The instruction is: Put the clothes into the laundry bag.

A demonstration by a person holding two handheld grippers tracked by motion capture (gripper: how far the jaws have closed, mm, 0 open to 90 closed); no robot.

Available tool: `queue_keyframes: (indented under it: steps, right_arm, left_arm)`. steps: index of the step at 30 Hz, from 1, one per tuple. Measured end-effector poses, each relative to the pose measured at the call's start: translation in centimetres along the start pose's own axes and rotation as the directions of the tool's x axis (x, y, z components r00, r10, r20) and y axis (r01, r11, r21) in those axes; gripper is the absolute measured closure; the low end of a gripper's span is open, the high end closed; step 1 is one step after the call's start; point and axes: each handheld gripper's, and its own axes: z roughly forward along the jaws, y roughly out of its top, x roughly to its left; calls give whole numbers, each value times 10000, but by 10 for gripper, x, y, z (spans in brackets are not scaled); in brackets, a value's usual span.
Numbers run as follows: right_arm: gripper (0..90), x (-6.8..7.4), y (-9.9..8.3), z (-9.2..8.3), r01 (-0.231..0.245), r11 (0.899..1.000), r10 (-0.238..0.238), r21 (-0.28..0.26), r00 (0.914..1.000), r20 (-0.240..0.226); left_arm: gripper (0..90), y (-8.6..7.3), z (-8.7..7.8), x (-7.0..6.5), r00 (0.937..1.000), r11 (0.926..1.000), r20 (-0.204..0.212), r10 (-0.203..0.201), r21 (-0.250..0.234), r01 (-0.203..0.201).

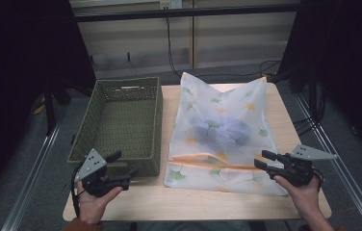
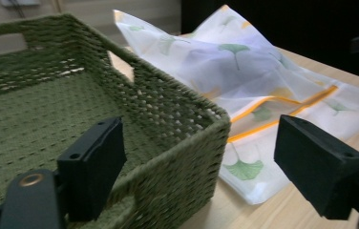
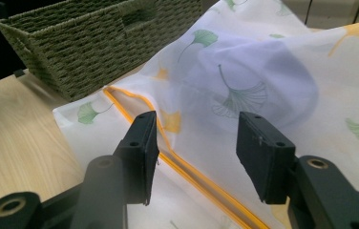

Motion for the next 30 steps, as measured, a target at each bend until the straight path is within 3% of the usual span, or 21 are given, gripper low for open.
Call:
queue_keyframes:
  steps: [3,5,6,8,10,13,18,23,28,30]
  right_arm:
    - [475,-1,-2,-7,-104,9997,106,-199,9999,63]
    - [461,-2,-3,-11,-205,9993,207,-303,9998,77]
    - [454,-2,-4,-13,-210,9991,217,-360,9996,180]
    - [444,-3,-5,-18,-306,9988,314,-372,9993,202]
    - [406,-4,-7,-22,-291,9992,308,-268,9974,646]
    - [407,-8,-11,-29,-483,9985,504,-275,9953,830]
    - [406,-9,-14,-42,-443,9974,499,-566,9935,1027]
    - [360,-14,-16,-42,-741,9944,804,-752,9931,853]
    - [363,-14,-16,-35,-528,9962,581,-691,9954,761]
    - [349,-16,-17,-33,-782,9951,807,-610,9959,404]
  left_arm:
    - [187,-3,-6,2,9983,9995,-494,-301,67,304]
    - [152,-6,-9,5,9986,9990,-302,-439,-14,439]
    - [154,-8,-10,4,9973,9988,-553,-489,7,490]
    - [150,-12,-14,5,9975,9988,-497,-493,19,494]
    - [151,-15,-17,4,9973,9987,-528,-508,23,510]
    - [161,-20,-25,2,9989,9987,-225,-417,-303,410]
    - [175,-24,-33,2,9978,9985,-564,-358,-438,333]
    - [188,-30,-27,8,9958,9966,-453,-792,-259,781]
    - [203,-29,-24,4,9980,9988,-405,-482,-91,479]
    - [205,-29,-24,4,9981,9988,-383,-488,-103,485]
